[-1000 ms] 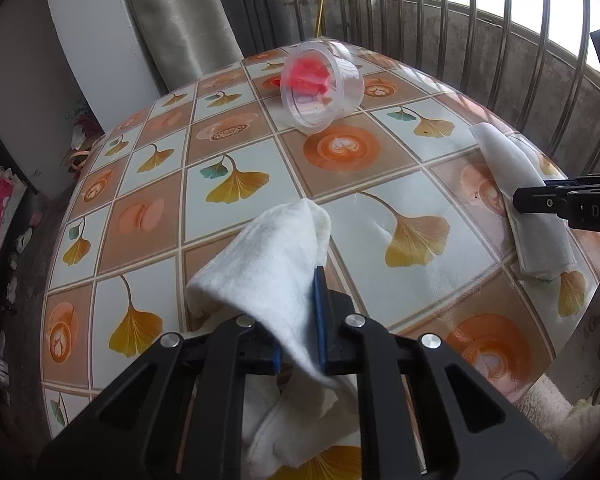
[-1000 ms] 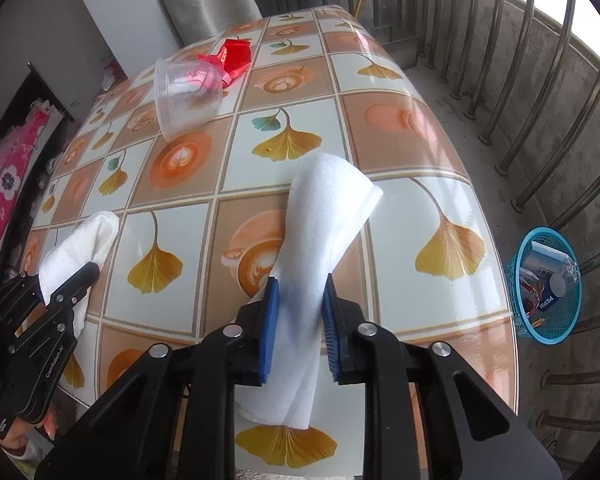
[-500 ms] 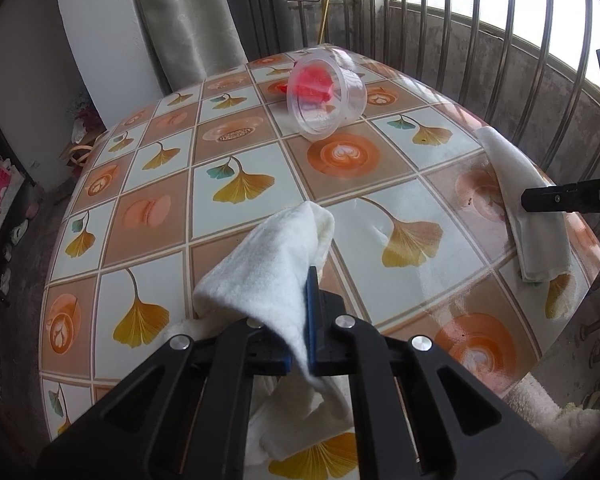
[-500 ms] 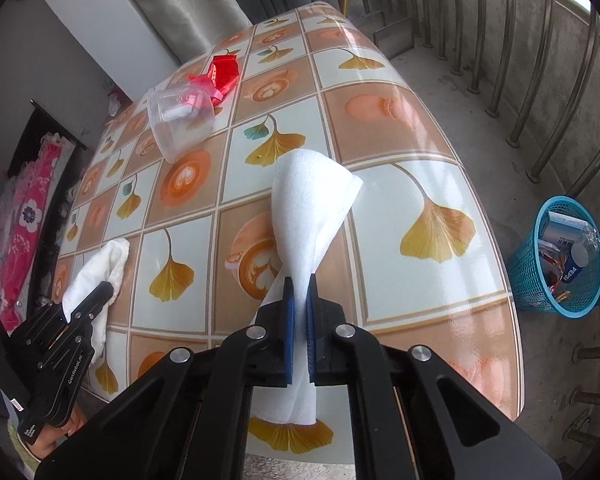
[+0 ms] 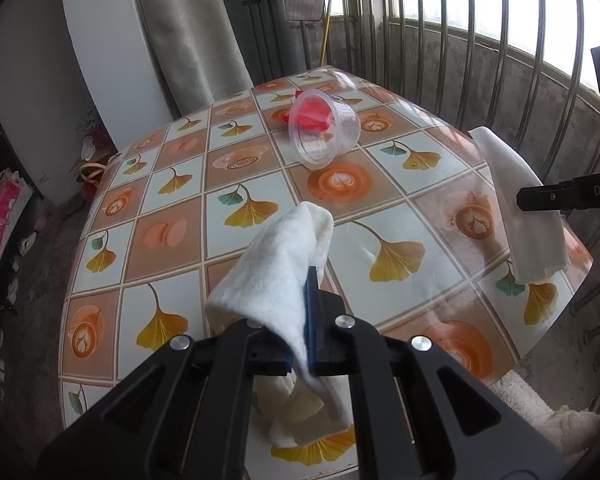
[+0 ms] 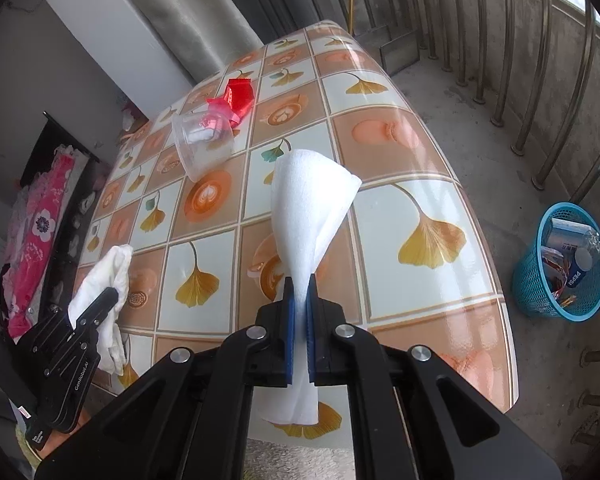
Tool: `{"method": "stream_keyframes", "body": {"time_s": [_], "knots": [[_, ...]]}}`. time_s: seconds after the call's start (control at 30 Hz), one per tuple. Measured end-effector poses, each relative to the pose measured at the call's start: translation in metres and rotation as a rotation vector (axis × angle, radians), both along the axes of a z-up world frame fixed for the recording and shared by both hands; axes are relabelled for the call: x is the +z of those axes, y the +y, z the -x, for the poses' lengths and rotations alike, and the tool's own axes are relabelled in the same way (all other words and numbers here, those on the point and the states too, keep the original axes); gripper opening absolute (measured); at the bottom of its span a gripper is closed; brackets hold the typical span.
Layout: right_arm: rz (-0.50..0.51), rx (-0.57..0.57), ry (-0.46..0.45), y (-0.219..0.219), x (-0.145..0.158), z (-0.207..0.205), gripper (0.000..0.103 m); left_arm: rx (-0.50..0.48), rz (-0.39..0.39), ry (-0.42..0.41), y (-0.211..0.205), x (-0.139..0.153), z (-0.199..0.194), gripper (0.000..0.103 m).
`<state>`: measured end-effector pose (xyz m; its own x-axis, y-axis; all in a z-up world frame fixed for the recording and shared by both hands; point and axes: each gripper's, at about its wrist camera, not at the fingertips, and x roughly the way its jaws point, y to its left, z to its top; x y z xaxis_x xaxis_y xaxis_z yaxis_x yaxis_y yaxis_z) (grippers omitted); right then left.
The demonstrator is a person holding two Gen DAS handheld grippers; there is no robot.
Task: Collect trash
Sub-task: 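Lift both held tissues off the table and turn toward the wastebasket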
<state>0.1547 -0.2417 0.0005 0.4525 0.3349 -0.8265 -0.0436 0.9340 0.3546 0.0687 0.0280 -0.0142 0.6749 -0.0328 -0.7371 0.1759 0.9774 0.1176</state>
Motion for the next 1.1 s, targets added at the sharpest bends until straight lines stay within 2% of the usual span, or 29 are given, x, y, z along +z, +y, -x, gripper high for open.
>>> {"method": "stream_keyframes", "body": {"time_s": [0.57, 1.1], "knots": [[-0.057, -0.037, -0.054, -0.028, 0.019, 0.020, 0.005, -0.044, -0.040, -0.084, -0.025, 0.032, 0.016, 0.003], [-0.119, -0.165, -0.097, -0.103, 0.028, 0.047, 0.005, -0.184, -0.094, -0.151, -0.087, 0.055, 0.006, 0.003]]}}
